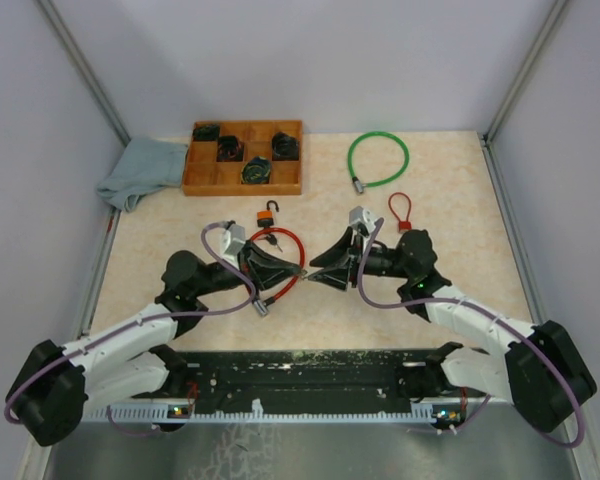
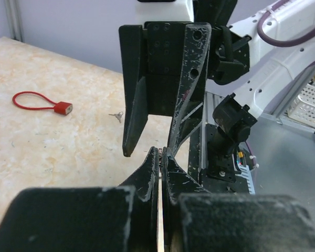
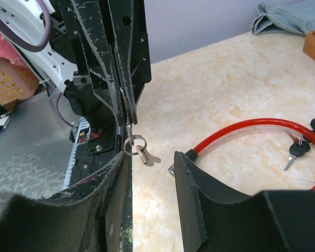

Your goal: Unlock with the key

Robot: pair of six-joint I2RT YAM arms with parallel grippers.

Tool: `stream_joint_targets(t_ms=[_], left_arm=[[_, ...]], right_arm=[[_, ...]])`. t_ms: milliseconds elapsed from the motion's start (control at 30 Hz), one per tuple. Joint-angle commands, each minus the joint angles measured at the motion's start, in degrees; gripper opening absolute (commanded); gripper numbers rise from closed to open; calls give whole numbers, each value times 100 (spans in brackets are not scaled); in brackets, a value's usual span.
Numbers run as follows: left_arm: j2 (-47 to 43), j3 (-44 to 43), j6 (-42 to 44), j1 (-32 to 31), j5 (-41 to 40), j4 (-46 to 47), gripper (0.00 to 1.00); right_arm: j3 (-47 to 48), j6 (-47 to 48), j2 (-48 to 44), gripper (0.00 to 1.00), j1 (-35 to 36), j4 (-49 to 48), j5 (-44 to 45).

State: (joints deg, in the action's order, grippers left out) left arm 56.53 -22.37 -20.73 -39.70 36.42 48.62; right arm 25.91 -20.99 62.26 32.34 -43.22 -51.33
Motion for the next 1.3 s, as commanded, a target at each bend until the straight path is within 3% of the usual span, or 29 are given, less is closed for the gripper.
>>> stream_joint_targets(t_ms=[0, 333, 667, 1133, 1267], left_arm=[[68, -172, 130, 20, 525, 222, 0], [340, -238, -124, 15, 708, 510, 0], [400, -208, -328, 15, 741, 840, 0], [507, -179, -484, 15, 695, 1060, 0], [493, -148, -522, 15, 656, 1089, 0]], right_arm=[[372, 235, -4, 41, -58, -106, -343], [315, -403, 332, 35, -54, -1246, -821], [232, -633, 505, 21, -52, -1609, -949], [162, -932, 682, 9, -52, -2044, -1009], [185, -929, 723, 0, -52, -1884, -970]])
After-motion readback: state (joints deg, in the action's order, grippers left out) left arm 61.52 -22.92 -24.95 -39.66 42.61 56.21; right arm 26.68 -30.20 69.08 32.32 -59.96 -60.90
